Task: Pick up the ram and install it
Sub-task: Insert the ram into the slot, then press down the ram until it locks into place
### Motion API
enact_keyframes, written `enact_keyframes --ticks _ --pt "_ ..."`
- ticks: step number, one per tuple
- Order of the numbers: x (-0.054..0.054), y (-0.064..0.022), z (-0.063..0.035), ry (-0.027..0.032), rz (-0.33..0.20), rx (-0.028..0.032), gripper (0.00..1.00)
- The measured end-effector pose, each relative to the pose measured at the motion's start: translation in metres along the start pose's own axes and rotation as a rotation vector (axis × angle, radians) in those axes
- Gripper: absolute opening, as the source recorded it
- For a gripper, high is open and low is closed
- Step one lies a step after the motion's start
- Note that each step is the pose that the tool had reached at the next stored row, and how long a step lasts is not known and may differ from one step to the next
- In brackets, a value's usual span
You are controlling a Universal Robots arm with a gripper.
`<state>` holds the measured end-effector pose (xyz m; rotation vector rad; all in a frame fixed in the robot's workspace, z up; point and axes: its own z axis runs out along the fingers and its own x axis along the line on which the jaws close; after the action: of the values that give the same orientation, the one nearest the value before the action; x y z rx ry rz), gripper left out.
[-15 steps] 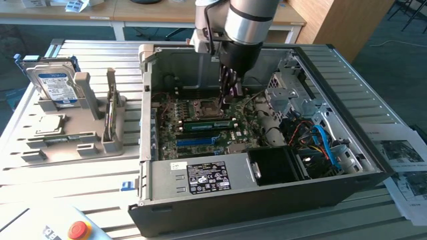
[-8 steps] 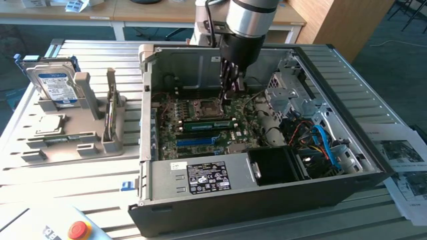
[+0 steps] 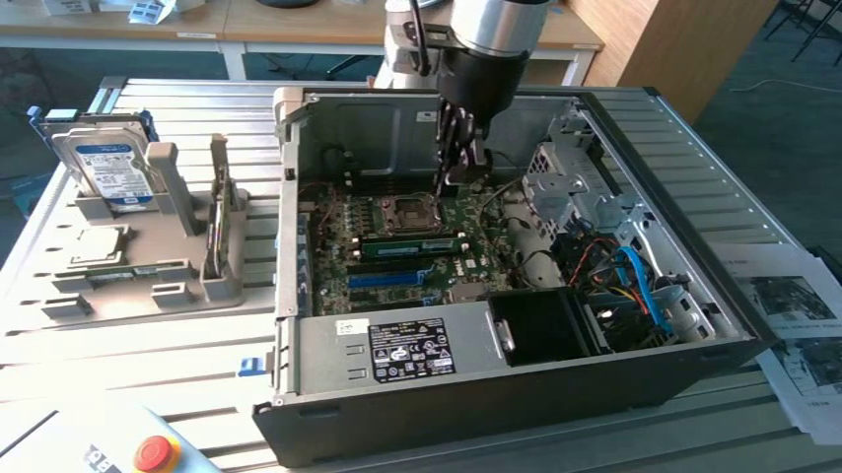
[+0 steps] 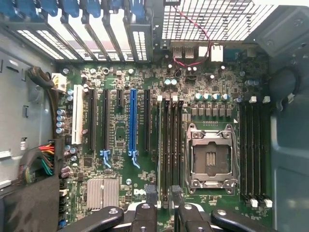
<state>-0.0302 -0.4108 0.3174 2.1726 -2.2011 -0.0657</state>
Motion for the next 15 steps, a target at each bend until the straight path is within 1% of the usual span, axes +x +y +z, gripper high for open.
enact_keyframes --ticks 4,15 --pt "0.0000 0.0003 -0.0067 0.0004 0.000 0.0000 0.25" --pt "0.0000 0.0003 -0.0071 0.0004 0.000 0.0001 0.25"
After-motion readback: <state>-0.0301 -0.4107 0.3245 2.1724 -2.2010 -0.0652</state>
